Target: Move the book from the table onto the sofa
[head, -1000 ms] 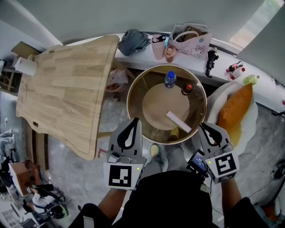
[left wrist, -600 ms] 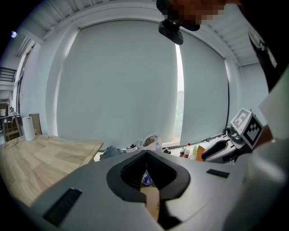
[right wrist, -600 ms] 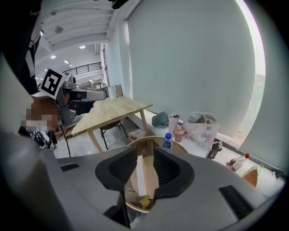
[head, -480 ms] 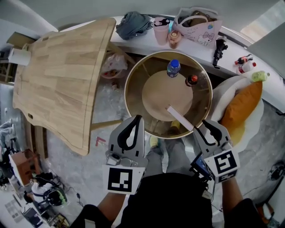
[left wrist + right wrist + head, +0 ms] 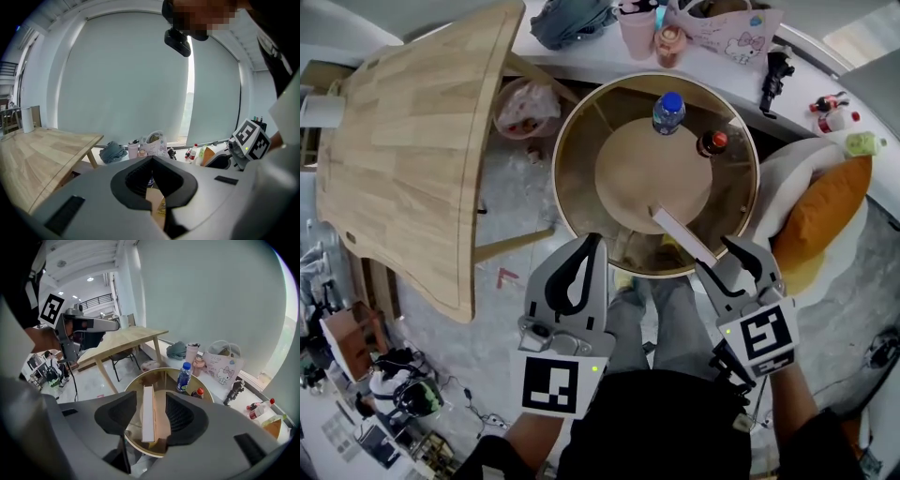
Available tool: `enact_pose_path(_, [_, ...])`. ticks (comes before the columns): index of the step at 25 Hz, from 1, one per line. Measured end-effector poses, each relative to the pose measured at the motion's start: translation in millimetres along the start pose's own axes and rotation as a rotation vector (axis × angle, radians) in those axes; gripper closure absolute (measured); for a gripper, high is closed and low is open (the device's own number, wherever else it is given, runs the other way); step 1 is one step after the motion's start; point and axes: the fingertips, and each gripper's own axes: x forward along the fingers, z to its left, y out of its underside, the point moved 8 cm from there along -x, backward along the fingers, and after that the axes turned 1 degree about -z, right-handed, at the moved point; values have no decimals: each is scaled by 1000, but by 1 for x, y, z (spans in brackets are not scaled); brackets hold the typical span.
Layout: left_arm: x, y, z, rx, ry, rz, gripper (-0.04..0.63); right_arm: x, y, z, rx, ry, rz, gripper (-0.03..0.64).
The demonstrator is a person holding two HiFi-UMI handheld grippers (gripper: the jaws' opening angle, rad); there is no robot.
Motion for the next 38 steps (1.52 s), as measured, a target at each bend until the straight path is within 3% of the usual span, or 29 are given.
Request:
enact_pose_path(4, [6, 12, 9, -20, -22, 15, 589, 18, 5, 2, 8, -38, 61, 383])
enact_pose_path(24, [31, 51, 4, -66, -36, 99, 589, 83, 48, 2, -32, -101, 211, 373])
enact_pose_path(33, [36, 57, 4, -73, -50, 119, 589, 106, 62, 3, -43, -80, 285, 374])
enact_pose_path(38, [35, 60, 4, -75, -59, 128, 589, 114, 71, 3, -63, -35, 330, 412])
